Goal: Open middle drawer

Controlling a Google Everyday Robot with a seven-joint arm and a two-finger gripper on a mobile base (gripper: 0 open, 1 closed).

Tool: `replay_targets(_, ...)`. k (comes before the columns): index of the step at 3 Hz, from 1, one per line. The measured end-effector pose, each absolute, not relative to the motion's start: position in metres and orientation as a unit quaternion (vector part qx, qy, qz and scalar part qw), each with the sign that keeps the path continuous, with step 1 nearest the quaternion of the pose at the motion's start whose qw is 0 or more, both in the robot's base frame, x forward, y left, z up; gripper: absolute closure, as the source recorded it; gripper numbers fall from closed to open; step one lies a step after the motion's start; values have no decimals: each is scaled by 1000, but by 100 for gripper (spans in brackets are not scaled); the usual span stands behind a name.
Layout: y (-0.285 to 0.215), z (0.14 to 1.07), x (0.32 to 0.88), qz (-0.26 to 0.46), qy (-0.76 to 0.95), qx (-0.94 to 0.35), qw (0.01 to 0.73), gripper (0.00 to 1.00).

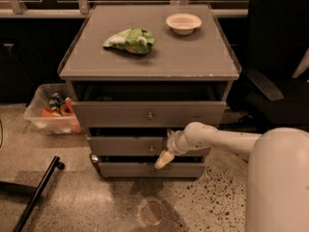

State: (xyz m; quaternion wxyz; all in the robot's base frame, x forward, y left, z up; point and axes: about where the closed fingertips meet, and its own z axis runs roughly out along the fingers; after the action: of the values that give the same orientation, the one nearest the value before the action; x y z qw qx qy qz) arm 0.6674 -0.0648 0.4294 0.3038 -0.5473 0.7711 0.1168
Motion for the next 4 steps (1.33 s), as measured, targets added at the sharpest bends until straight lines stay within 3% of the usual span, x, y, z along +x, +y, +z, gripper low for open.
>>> replay_targets(3, -47, 405, 691, 113, 779, -529, 318, 0)
replay_targets(4, -49, 397, 690, 124, 787, -529, 292, 18)
